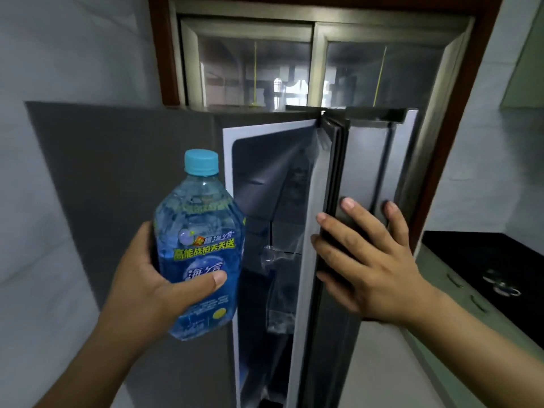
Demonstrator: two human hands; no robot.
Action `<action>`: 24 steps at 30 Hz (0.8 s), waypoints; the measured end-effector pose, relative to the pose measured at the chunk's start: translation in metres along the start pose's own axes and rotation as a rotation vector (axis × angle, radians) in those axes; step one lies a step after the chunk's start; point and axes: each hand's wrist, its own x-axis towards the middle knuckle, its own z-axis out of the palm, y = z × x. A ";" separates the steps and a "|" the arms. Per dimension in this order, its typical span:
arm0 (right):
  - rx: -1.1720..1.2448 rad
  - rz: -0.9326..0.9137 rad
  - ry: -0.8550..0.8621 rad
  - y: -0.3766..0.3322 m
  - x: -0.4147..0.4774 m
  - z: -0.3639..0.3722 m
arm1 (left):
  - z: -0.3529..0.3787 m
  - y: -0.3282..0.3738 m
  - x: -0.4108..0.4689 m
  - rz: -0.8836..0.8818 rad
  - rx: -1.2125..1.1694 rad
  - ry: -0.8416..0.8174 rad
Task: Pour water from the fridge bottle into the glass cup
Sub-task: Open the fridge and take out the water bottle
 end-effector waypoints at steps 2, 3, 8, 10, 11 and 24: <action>0.017 0.000 0.015 -0.009 0.009 0.006 | -0.005 -0.003 0.001 -0.011 0.005 0.023; 0.025 -0.003 0.019 -0.014 0.013 0.009 | -0.008 -0.005 0.001 -0.020 0.007 0.035; 0.088 -0.005 0.016 -0.040 0.037 0.033 | -0.017 -0.012 -0.004 -0.029 0.041 0.066; 0.133 -0.004 0.028 -0.051 0.045 0.045 | -0.020 -0.013 -0.007 -0.027 0.068 0.078; 0.157 -0.002 0.037 -0.057 0.049 0.052 | -0.022 -0.014 -0.009 -0.029 0.073 0.081; 0.208 0.033 0.018 -0.082 0.061 0.078 | -0.041 -0.025 -0.033 -0.082 0.045 0.084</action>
